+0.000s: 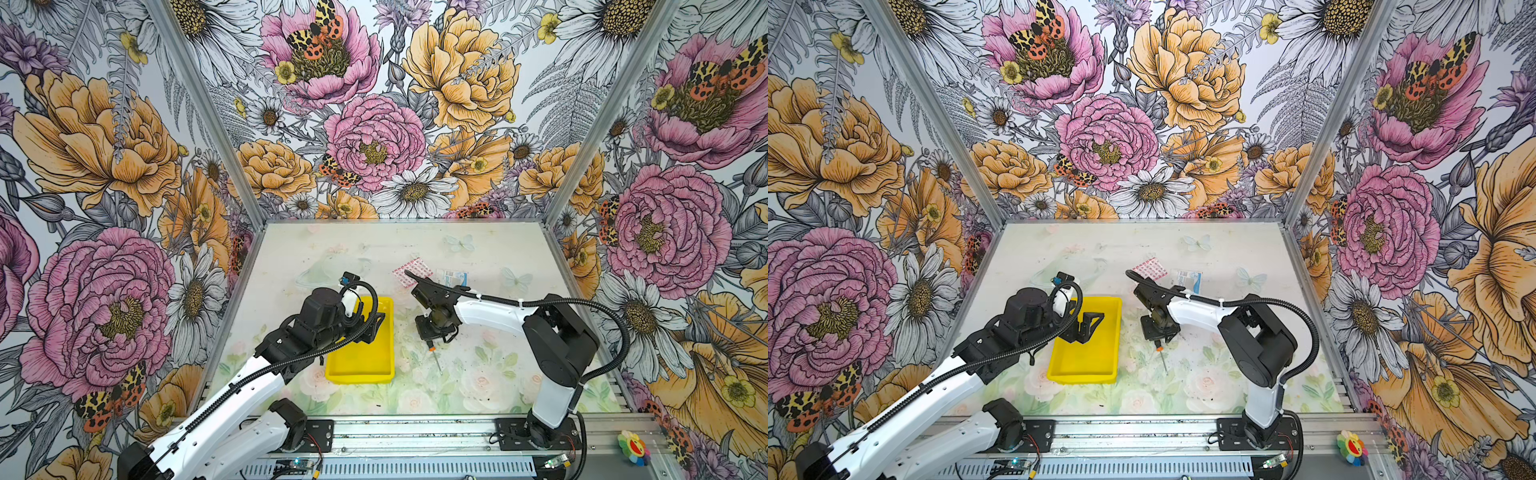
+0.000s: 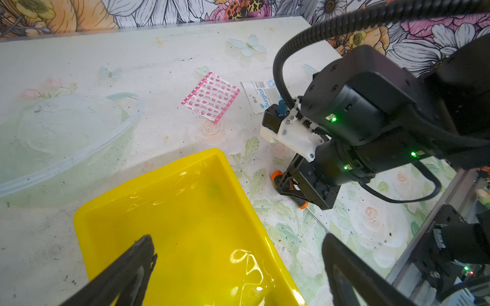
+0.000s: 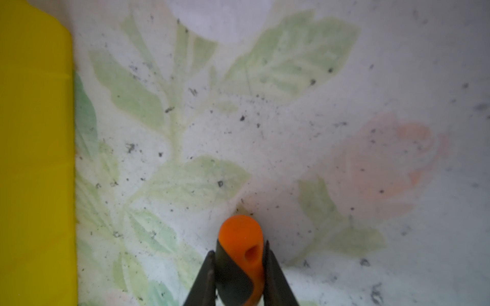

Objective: Put the screwdriver in the bin
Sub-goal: 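Lift the screwdriver with the right gripper and carry it over the yellow tray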

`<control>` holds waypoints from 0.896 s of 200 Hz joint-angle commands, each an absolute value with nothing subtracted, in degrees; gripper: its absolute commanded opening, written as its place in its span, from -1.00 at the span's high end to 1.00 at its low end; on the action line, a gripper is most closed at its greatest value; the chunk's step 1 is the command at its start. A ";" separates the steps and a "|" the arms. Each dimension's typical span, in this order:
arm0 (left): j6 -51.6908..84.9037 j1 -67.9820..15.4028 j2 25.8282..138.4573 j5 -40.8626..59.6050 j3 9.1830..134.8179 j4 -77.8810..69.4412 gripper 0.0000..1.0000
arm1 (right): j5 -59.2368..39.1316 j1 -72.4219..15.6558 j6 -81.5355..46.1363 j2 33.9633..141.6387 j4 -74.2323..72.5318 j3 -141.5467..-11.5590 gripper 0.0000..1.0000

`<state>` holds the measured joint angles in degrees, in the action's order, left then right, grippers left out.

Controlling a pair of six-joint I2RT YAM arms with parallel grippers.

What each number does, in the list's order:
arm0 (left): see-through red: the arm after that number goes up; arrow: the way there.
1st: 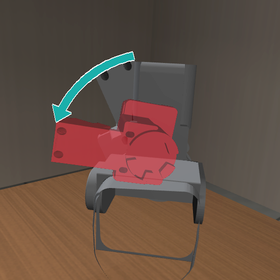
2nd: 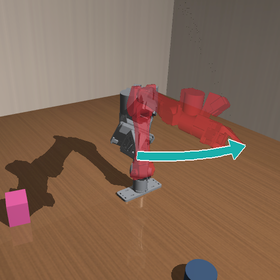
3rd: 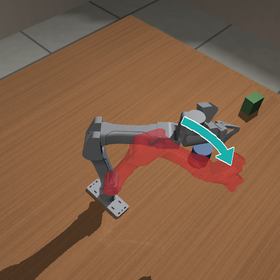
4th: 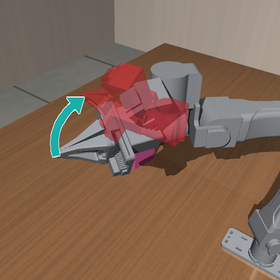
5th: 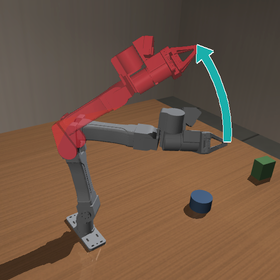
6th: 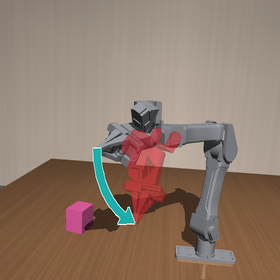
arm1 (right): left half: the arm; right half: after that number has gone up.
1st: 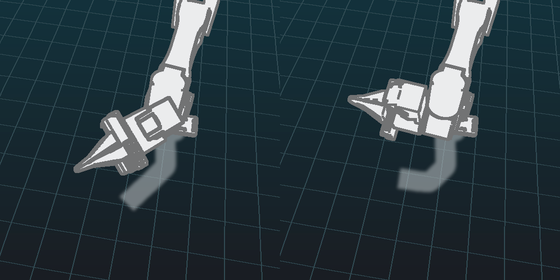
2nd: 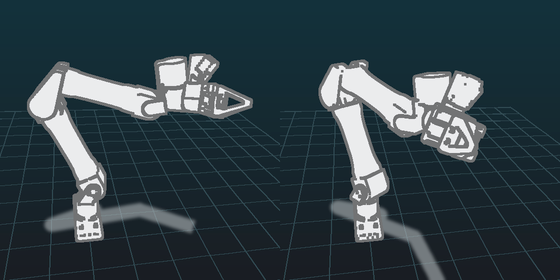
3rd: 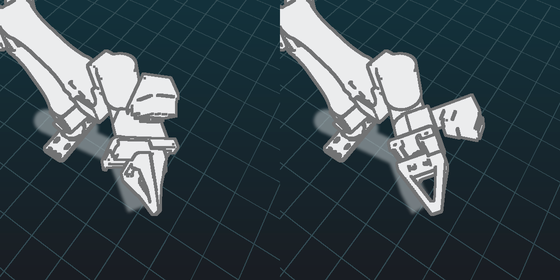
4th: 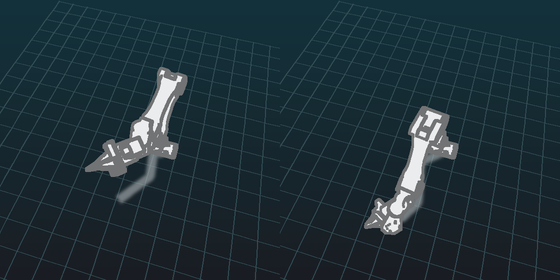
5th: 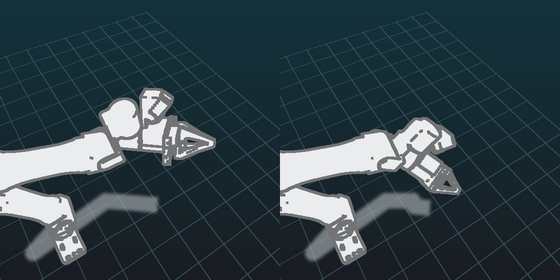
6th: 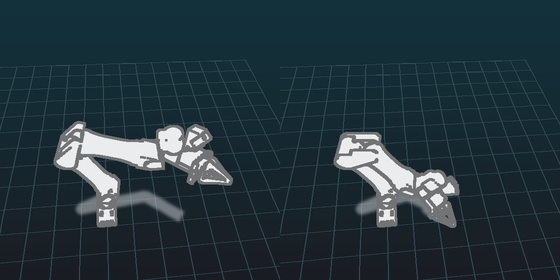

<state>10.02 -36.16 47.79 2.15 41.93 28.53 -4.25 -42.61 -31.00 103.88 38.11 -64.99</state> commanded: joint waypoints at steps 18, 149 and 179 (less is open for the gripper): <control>8.80 -36.56 45.10 -1.39 41.46 28.94 -0.97 | -2.61 -43.07 -32.07 98.70 38.23 -66.63 0.99; 17.70 -30.70 32.24 -9.14 38.58 33.78 -0.97 | -12.56 -44.16 -45.88 99.52 35.87 -85.54 1.00; 19.31 -30.15 31.81 -8.94 38.10 33.63 -0.97 | -14.94 -45.88 -45.66 103.88 35.07 -89.55 1.00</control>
